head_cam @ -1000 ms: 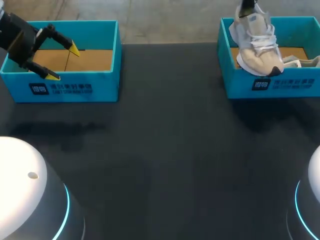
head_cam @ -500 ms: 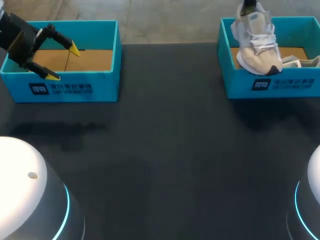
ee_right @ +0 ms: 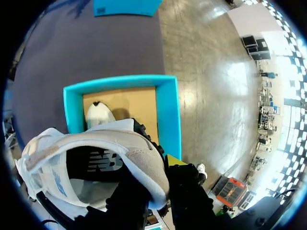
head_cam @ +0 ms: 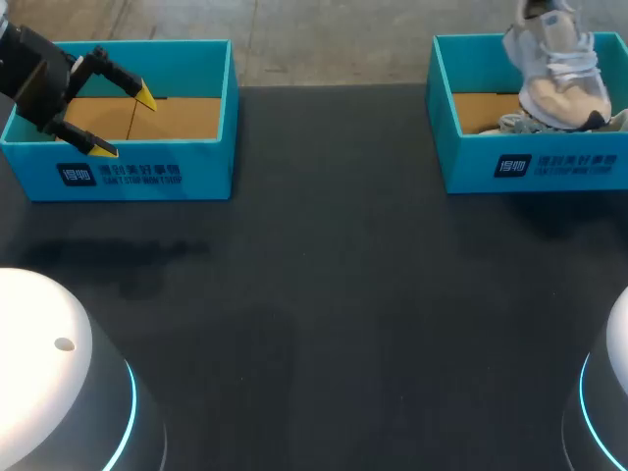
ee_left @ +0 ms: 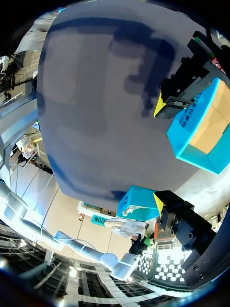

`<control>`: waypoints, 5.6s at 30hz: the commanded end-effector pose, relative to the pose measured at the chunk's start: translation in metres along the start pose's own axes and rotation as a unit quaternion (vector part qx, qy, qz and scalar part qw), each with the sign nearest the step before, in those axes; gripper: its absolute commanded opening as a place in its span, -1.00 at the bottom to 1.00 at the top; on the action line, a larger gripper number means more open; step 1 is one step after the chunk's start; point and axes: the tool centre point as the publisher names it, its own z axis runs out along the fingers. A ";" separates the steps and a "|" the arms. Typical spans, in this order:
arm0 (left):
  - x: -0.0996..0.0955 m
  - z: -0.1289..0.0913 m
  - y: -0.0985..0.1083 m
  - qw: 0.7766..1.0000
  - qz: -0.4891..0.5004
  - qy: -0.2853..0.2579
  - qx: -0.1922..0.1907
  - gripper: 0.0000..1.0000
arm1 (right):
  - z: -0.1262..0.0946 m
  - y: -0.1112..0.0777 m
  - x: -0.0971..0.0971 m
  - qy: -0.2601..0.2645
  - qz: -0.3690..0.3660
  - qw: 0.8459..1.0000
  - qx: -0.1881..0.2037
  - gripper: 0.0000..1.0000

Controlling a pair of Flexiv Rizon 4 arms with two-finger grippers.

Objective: Take the shoe out of the shoebox, open the shoe tongue, remove and reinsert the insole, then place the shoe into the shoebox

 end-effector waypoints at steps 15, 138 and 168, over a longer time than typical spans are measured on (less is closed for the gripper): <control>-0.001 0.000 0.001 1.000 0.000 0.002 0.000 1.00 | 0.051 -0.088 -0.023 0.036 0.076 0.995 0.046 -1.00; -0.001 0.000 0.001 1.000 0.000 0.002 0.000 1.00 | 0.141 -0.155 0.028 0.012 0.690 0.683 0.238 -1.00; -0.001 0.000 0.001 1.000 0.000 0.002 0.000 1.00 | 0.185 -0.150 0.041 0.015 0.693 0.672 0.261 -1.00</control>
